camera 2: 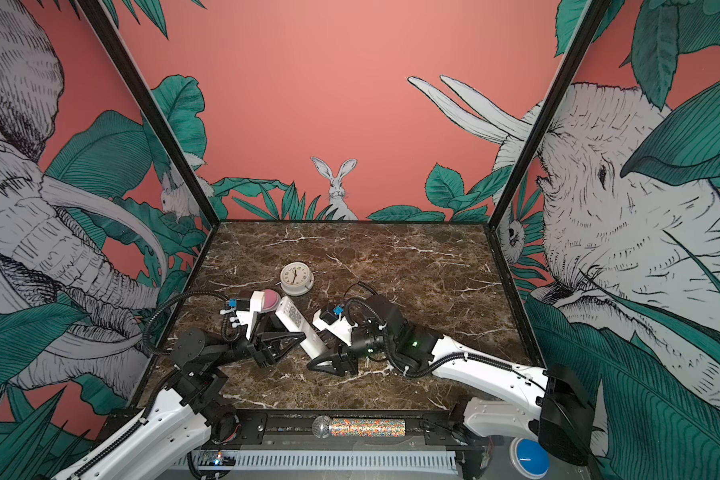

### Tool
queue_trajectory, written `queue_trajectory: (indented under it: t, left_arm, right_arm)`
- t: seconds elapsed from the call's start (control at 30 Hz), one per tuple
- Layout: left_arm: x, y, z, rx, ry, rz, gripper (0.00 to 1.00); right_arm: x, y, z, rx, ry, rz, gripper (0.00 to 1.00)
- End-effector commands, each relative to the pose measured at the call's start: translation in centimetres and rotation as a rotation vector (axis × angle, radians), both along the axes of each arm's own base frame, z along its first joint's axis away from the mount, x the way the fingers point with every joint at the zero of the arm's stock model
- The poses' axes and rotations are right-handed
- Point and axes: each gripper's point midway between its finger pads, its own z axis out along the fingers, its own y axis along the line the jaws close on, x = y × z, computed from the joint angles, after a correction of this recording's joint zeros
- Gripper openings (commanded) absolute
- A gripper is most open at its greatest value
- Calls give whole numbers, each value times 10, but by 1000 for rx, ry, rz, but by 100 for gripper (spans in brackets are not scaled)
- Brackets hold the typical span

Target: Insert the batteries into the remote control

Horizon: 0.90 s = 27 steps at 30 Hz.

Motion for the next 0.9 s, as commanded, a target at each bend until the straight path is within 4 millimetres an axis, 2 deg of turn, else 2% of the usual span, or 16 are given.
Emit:
queue_trajectory:
  t: [0.0,0.1,0.3,0.4,0.6,0.87]
  left_arm:
    - [0,1,15,-26,-42,12,17]
    - [1,1,15,-27,-38,18,13]
    - [9,0,8,4,-7,51,6]
    - [12,0,7,5,3,65,4]
    - [24,2,2,28,27,132,0]
    - [41,10,-7,85,76,251,1]
  right_arm:
    - [-1,3,14,65,-40,21,18]
    - [0,2,14,62,-42,11,26]
    - [4,1,14,66,-58,-21,56]
    - [7,0,13,59,-64,-38,68]
    - [10,-2,11,42,-76,-57,82]
    - [18,-14,9,8,-126,-134,87]
